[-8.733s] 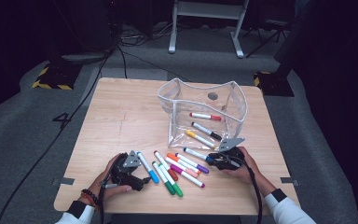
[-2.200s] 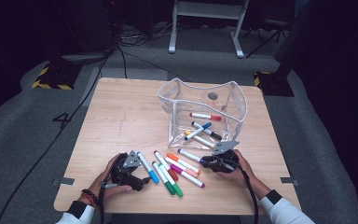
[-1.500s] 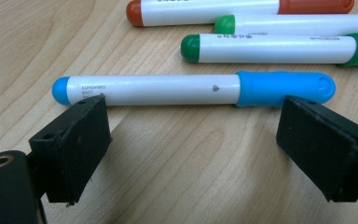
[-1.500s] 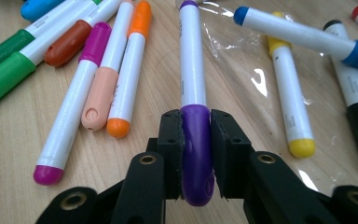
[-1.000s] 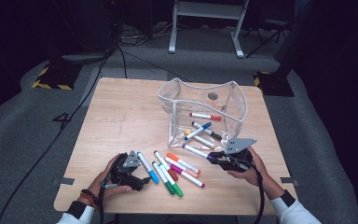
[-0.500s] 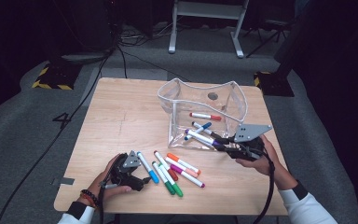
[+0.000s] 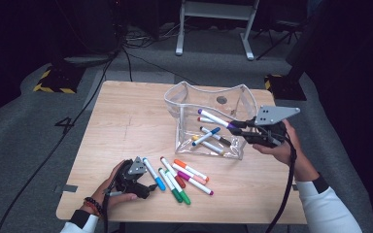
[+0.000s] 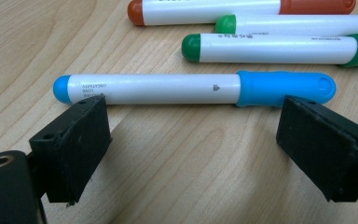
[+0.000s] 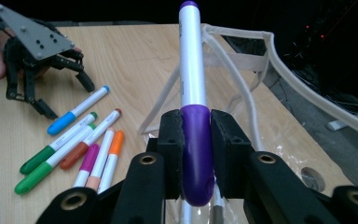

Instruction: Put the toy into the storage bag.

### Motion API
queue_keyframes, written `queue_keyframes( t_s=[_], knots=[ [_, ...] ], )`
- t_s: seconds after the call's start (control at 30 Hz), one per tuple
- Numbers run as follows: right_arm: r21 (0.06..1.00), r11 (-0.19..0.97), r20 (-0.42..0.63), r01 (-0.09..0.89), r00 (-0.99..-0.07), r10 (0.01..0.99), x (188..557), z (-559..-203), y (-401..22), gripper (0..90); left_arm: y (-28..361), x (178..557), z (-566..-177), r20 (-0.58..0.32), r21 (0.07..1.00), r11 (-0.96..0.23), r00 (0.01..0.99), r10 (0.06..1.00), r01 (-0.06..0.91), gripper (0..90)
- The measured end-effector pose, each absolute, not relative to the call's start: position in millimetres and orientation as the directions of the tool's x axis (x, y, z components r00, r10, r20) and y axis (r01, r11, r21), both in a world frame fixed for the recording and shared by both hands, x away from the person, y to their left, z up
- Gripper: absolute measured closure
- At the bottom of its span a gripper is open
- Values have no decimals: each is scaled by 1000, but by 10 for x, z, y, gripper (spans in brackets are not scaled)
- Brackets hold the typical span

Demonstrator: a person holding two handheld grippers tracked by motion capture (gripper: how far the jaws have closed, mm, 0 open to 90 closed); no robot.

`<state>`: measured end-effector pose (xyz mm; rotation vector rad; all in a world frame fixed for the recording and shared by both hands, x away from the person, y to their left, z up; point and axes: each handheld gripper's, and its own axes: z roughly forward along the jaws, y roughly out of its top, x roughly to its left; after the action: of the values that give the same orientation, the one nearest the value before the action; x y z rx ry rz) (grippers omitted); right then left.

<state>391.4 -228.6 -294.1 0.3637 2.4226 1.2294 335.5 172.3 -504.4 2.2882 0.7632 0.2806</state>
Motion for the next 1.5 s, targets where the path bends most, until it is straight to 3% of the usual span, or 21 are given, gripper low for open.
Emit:
queue_keyframes(
  t_s=[0.27,0.7,1.2,1.5],
  knots=[
    [807,582,-223,102,-859,460,4316,-2805,-2281,751,1723,3356,-5044,-15,680,-583,803,596,445,101],
    [700,651,-133,294,-842,523,4974,-3096,-2171,751,1725,3366,-5045,-14,681,-586,808,588,439,101],
    [536,764,-65,359,-885,461,5000,-3265,-1964,750,1725,3364,-5045,-15,681,-586,808,589,440,101],
    [493,811,-18,315,-928,372,4951,-3291,-1934,745,1725,3366,-5045,-13,681,-587,809,588,438,101]
  ],
)
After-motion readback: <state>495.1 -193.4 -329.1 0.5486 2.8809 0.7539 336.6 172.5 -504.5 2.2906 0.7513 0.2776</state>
